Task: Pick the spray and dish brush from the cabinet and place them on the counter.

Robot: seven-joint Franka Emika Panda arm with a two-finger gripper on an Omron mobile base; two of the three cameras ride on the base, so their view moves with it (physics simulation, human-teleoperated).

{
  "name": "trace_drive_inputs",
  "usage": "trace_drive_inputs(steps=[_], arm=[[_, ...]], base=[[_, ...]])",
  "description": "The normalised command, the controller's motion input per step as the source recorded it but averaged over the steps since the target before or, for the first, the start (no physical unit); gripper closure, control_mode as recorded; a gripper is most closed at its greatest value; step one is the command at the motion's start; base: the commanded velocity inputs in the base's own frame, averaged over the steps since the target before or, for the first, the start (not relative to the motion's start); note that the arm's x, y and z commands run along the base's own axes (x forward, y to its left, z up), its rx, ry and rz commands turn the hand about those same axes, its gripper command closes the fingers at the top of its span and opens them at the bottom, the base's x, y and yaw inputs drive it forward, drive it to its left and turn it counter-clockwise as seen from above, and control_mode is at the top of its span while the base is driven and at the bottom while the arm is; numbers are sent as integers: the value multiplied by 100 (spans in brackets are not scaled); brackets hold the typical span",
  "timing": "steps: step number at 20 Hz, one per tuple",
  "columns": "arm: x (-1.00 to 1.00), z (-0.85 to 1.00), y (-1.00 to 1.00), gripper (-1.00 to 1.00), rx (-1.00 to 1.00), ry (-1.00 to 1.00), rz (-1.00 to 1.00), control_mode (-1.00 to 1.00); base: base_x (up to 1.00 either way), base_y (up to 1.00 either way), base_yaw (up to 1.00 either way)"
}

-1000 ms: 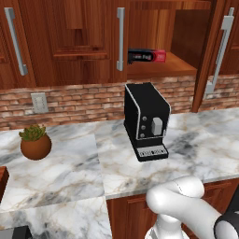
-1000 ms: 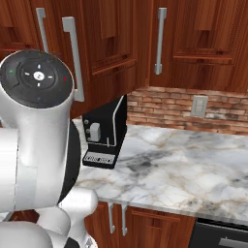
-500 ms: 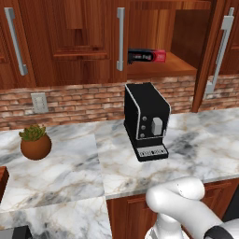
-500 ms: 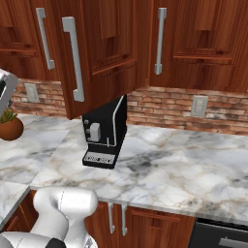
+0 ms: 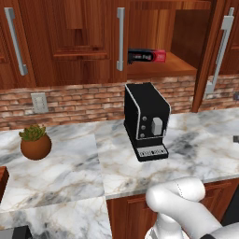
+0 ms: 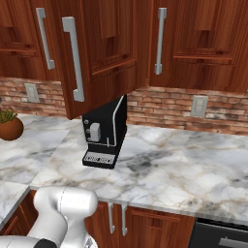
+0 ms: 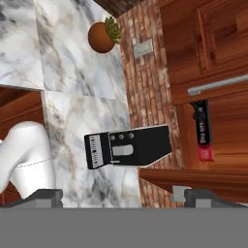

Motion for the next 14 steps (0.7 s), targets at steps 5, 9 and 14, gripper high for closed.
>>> trace_drive_inputs(steps=[5,9,14], arm=[[1,3,-1,-100,-5,-4,-11,-100],[0,23,14,-100,-18,-19,-11,-100],[1,28,16,-100,-19,-17,-10,-100]], base=[[0,0,0],[0,0,0],[0,0,0]])
